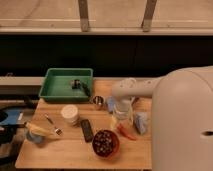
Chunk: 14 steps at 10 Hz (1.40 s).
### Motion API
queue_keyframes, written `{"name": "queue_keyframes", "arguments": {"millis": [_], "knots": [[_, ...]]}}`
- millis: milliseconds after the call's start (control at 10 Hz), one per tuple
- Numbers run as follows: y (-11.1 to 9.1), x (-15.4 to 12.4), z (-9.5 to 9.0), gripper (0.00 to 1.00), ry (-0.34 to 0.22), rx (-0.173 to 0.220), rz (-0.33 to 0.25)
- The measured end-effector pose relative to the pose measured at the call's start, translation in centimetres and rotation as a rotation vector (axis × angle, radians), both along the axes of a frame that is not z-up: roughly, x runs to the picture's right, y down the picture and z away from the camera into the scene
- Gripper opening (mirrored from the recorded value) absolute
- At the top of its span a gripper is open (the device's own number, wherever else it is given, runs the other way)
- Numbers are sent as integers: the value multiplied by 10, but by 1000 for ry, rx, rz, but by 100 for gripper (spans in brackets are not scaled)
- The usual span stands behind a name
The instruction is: Place pepper in metal cup
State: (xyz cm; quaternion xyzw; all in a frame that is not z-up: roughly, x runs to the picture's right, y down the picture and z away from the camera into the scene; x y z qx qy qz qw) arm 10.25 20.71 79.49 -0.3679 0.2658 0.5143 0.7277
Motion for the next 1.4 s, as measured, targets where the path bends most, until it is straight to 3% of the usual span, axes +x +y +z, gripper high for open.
{"name": "queue_keyframes", "arguments": {"millis": [200, 600, 800, 1100, 1400], "knots": [[-1, 2, 1, 73, 8, -33, -32], [-2, 3, 1, 73, 12, -37, -36], [0, 2, 6, 73, 11, -61, -32], [20, -9, 17, 73, 4, -119, -41], [32, -17, 19, 73, 5, -148, -48]]}}
